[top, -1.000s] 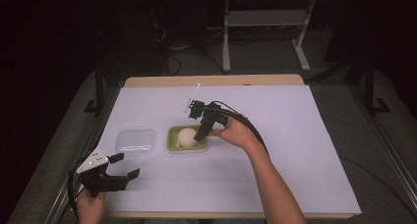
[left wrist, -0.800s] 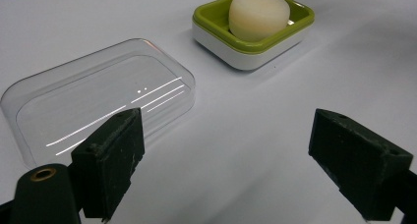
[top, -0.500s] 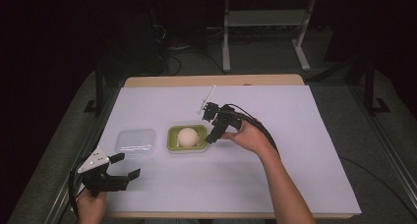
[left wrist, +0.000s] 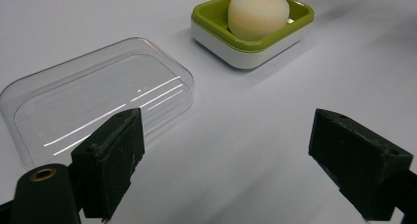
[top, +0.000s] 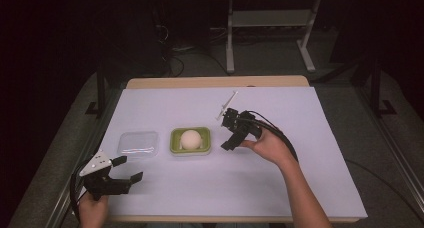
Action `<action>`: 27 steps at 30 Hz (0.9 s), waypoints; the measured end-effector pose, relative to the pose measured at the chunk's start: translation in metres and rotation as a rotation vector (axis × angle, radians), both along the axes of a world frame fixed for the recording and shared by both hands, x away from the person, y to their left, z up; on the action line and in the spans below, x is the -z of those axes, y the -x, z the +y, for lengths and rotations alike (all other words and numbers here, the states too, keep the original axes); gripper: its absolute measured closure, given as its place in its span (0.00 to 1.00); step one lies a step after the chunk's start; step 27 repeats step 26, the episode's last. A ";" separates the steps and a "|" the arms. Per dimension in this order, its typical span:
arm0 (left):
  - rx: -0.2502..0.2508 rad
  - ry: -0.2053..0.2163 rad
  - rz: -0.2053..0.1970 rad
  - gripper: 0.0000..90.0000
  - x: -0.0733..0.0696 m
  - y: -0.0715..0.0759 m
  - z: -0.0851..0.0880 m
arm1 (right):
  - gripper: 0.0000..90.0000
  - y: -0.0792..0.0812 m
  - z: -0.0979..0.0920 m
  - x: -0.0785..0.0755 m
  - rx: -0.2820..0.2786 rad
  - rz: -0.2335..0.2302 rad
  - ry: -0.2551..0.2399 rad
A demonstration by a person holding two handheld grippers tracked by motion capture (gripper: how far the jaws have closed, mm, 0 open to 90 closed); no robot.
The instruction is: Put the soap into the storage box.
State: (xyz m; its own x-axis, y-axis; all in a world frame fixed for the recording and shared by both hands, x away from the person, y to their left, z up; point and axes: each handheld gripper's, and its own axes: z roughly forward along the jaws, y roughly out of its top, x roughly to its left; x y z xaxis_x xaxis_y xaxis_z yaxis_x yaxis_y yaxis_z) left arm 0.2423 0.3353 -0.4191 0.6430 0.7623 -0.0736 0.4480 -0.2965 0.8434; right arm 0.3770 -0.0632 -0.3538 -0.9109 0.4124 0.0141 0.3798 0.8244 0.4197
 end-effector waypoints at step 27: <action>0.017 -0.035 0.002 0.14 0.003 0.001 -0.003 | 0.27 0.089 -0.104 0.047 0.203 -0.053 -0.101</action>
